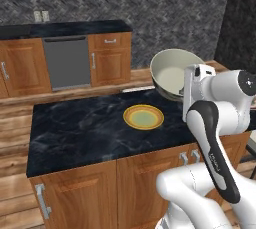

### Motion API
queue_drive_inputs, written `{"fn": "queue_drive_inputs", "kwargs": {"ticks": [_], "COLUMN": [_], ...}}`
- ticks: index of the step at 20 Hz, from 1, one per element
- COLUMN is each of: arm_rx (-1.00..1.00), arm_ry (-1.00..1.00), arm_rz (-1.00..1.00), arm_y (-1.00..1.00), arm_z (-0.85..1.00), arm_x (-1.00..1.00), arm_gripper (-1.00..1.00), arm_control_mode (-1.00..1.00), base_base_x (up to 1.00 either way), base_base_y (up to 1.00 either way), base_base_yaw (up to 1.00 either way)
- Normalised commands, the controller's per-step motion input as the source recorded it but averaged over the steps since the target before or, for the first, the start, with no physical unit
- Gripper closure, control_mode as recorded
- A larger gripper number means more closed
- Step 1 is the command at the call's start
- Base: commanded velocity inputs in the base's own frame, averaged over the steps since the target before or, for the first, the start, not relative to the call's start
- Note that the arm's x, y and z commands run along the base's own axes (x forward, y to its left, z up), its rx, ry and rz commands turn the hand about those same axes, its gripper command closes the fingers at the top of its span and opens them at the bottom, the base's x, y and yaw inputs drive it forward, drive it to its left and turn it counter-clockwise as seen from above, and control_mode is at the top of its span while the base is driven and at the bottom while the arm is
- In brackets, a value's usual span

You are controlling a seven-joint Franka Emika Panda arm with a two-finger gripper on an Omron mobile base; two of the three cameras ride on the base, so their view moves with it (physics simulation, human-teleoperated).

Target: Move the bowls from the cabinet to the plates on the dining table.

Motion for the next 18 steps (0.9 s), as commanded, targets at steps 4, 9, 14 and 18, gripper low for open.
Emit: {"fn": "queue_drive_inputs", "kwargs": {"ticks": [4, 9, 14, 18], "arm_rx": [0.00, 0.00, 0.00, 0.00], "arm_ry": [0.00, 0.02, 0.10, 0.04], "arm_rz": [0.00, 0.00, 0.00, 0.00], "arm_y": [0.00, 0.00, 0.00, -0.01], "arm_z": [0.00, -0.19, -0.54, -0.28], "arm_x": [0.00, 0.12, 0.39, 0.45], "arm_gripper": [1.00, 1.00, 1.00, 1.00], "arm_control_mode": [1.00, -1.00, -1.00, -1.00], "base_base_x": [0.16, 0.07, 0.00, 0.00], "base_base_y": [0.00, 0.00, 0.00, 0.00], "base_base_yaw": [0.00, 0.00, 0.00, 0.00]}}
